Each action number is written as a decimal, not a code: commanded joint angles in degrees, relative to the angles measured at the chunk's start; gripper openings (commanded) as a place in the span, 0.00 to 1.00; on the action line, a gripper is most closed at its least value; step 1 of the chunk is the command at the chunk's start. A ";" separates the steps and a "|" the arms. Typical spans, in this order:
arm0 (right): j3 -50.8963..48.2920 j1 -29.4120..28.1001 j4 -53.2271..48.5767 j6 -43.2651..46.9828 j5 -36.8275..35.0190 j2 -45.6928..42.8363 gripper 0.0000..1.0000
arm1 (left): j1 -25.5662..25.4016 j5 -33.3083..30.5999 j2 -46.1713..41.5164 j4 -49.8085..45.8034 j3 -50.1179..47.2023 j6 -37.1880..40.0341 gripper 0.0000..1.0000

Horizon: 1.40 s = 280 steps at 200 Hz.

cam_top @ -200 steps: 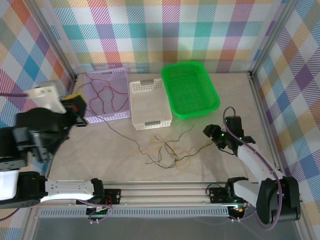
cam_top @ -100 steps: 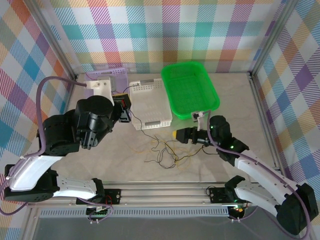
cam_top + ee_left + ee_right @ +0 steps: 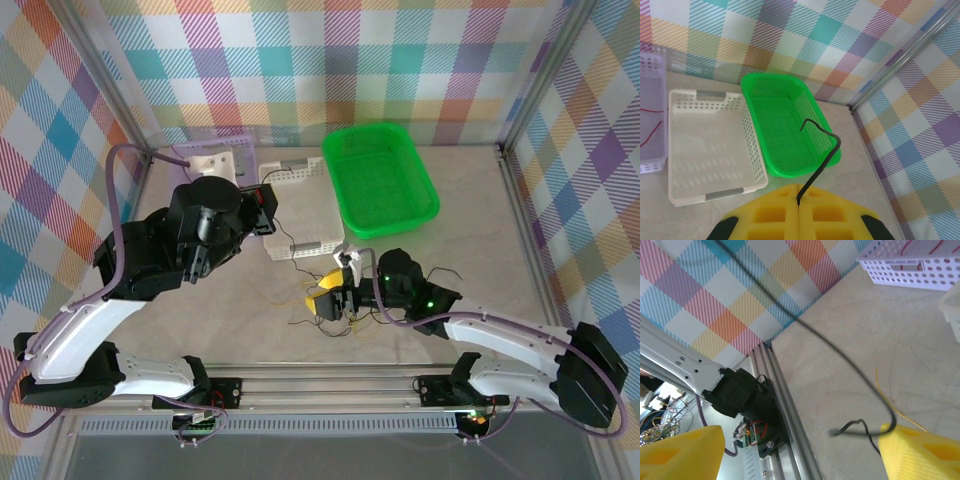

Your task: Untangle the cables

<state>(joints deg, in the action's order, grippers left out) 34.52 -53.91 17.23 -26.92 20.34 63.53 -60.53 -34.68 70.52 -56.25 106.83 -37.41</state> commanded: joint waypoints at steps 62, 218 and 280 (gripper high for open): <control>5.18 -3.04 3.80 0.21 -11.77 3.33 0.23 | 0.86 1.92 -2.80 4.19 -5.65 -3.27 0.00; 51.31 -0.85 -41.32 5.66 -19.25 2.13 0.00 | 1.52 8.21 -19.28 20.49 -44.77 -11.76 0.68; 57.84 0.38 -44.10 5.17 -16.27 5.20 0.00 | 0.99 20.24 -22.53 41.44 -61.26 -12.27 0.79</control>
<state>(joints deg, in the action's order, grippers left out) 89.23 -54.13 -25.04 -21.96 2.11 68.12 -59.44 -19.77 48.99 -26.09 49.01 -48.86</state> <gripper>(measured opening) 0.056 0.785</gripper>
